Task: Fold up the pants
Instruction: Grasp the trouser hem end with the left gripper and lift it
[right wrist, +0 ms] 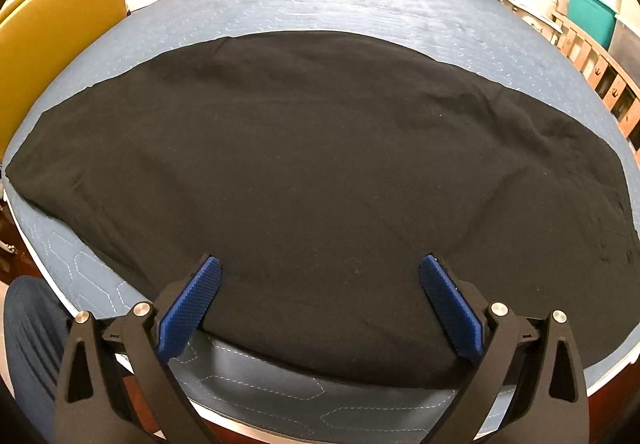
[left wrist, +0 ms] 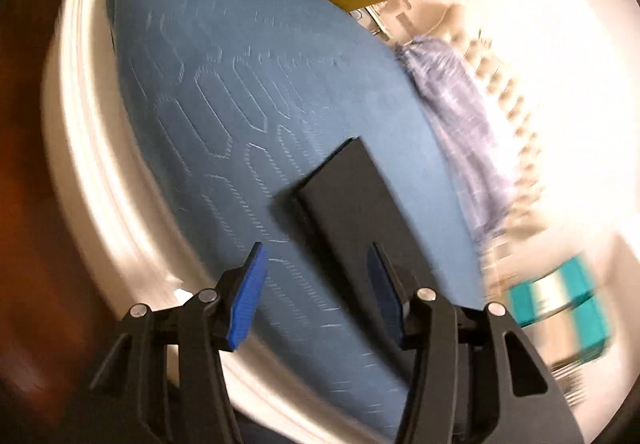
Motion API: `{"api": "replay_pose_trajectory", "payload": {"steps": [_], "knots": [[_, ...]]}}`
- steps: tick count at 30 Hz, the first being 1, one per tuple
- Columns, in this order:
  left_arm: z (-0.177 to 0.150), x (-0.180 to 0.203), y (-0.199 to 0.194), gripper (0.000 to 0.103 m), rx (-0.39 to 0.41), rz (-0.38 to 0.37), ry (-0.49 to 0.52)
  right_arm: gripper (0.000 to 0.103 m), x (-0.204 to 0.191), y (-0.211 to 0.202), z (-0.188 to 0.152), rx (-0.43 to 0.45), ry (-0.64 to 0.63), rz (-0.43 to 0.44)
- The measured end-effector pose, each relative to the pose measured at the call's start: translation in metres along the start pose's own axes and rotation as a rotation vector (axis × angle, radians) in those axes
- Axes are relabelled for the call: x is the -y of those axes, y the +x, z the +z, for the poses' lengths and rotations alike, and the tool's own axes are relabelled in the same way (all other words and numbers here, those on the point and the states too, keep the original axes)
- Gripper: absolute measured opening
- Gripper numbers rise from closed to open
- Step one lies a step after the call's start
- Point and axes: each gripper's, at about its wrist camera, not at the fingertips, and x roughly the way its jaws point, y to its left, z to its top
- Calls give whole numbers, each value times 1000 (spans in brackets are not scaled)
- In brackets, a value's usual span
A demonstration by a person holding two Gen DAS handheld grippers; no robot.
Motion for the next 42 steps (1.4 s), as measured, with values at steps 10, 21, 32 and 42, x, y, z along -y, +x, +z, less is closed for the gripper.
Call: {"api": "replay_pose_trajectory", "payload": {"steps": [10,21,32,42], "knots": [[15,-6,35,40,-47,-23,-83,98,-2,1,-4,2,5,0],[33,5,57,20,-64,13,-44,98,-3,3,-3,-3,5,-13],[31,51,43,7,-19,113,160,98,-4,0,-4,-6,21,-32],[21,102,27,7,20,187,319,96,-30,-31,16,65,-25,-166]]}}
